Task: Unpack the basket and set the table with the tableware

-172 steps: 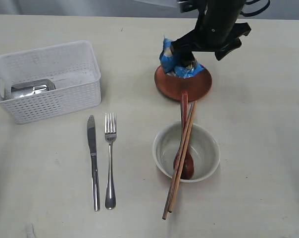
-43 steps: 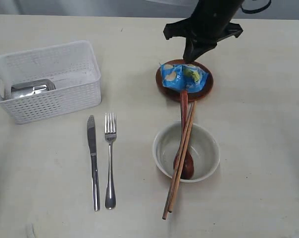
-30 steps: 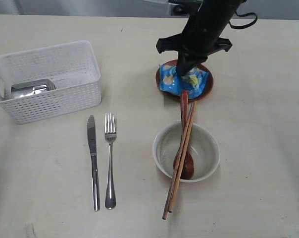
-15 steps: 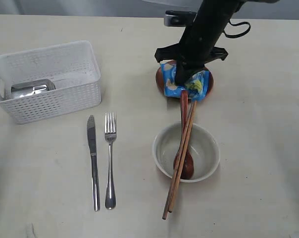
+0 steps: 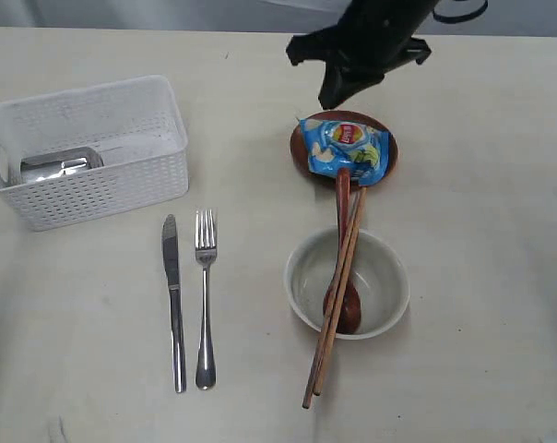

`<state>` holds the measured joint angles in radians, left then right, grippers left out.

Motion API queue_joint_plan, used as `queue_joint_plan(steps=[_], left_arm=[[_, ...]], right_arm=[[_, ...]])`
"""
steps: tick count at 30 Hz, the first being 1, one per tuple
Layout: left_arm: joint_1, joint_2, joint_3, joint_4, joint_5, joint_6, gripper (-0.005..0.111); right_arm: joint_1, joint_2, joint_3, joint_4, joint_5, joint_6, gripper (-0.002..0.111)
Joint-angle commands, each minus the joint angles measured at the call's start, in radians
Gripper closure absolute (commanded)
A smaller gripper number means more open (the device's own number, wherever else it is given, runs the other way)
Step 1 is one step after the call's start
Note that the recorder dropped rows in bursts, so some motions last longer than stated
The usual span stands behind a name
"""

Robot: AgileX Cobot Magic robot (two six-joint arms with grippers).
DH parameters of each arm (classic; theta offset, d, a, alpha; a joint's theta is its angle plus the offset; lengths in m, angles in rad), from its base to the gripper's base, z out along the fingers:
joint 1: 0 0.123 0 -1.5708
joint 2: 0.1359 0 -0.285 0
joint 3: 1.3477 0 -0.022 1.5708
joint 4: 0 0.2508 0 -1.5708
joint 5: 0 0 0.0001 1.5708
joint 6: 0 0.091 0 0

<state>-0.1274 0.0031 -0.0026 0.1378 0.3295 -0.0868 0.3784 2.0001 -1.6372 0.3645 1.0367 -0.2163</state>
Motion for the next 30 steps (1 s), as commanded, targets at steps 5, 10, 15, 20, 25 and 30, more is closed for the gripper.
queue_joint_plan(steps=[5,10,15,20,25,30], left_arm=[[-0.004,-0.003,0.003,0.000,-0.010,0.002,0.107],[-0.004,-0.003,0.003,0.000,-0.010,0.002,0.107],[-0.004,-0.003,0.003,0.000,-0.010,0.002,0.107],[-0.004,-0.003,0.003,0.000,-0.010,0.002,0.107],[-0.004,-0.003,0.003,0.000,-0.010,0.002,0.107],[-0.004,-0.003,0.003,0.000,-0.010,0.002,0.107]], right_arm=[[0.006,-0.091,-0.001,0.375,0.044,-0.156,0.108],[0.083,-0.085,-0.001,0.400,0.067,-0.149,0.086],[0.189,-0.074,-0.001,0.400,-0.020,-0.151,0.042],[0.288,-0.069,-0.001,0.397,-0.090,-0.133,0.043],[0.321,-0.073,-0.020,0.368,-0.141,-0.062,0.065],[0.294,-0.126,-0.068,0.161,-0.072,-0.036,0.108]])
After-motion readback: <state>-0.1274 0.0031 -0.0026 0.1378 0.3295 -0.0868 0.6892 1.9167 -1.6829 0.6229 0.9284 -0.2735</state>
